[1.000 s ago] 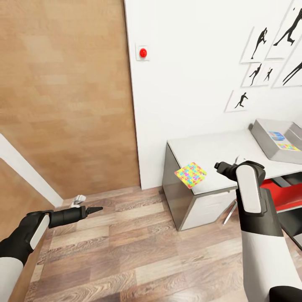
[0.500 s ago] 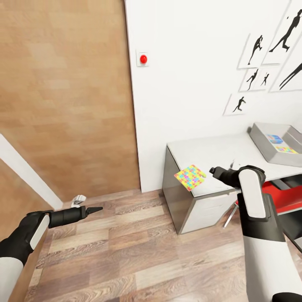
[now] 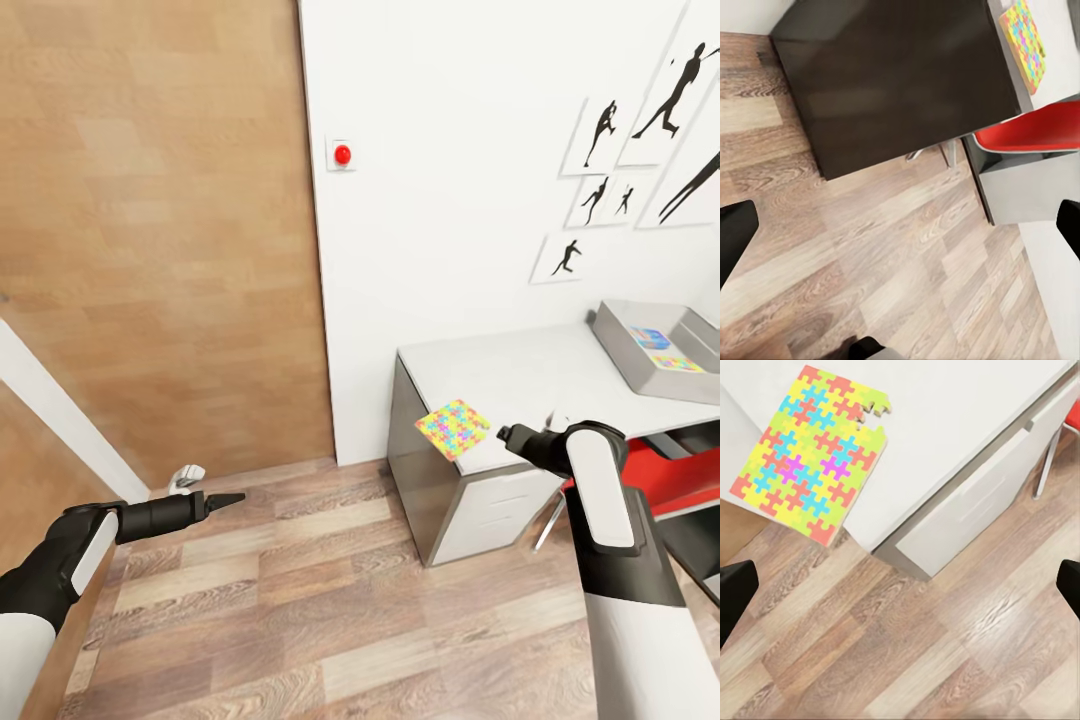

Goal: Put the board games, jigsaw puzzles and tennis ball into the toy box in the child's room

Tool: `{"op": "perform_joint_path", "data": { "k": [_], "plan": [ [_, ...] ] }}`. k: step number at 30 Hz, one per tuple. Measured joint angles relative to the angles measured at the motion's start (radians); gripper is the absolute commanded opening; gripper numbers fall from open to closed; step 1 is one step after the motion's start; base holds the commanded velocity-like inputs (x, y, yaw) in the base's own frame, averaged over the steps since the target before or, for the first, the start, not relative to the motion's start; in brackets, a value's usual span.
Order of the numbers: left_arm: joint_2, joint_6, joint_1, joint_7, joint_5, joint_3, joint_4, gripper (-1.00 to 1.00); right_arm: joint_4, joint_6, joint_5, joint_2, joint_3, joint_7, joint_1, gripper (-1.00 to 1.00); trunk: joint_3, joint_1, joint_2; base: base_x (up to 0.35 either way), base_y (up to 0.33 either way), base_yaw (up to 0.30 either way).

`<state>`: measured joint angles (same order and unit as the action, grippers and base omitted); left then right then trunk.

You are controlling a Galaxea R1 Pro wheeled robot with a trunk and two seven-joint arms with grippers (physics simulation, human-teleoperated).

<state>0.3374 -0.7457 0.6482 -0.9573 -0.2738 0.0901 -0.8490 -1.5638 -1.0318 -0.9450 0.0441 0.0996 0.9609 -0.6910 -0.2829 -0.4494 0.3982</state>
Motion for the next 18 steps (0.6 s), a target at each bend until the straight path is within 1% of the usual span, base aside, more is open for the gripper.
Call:
{"op": "perform_joint_path", "data": {
  "k": [9,14,18],
  "plan": [
    [0.000,0.000,0.000,0.000,0.000,0.000,-0.001,1.00,0.001,-0.002,-0.001,0.000,0.000,0.000,0.038,1.00,0.015,0.000,0.000,0.000,0.000,0.000],
    [0.000,0.000,0.000,0.000,0.000,0.000,-0.001,1.00,0.002,-0.004,-0.001,0.001,0.000,0.000,0.048,1.00,0.023,0.000,0.000,0.000,0.000,0.000],
    [0.000,0.000,0.000,0.000,-0.001,0.000,-0.001,1.00,0.003,-0.005,0.000,0.002,0.002,0.000,0.071,1.00,0.030,0.000,0.000,0.000,0.000,0.000]
  ]
}}
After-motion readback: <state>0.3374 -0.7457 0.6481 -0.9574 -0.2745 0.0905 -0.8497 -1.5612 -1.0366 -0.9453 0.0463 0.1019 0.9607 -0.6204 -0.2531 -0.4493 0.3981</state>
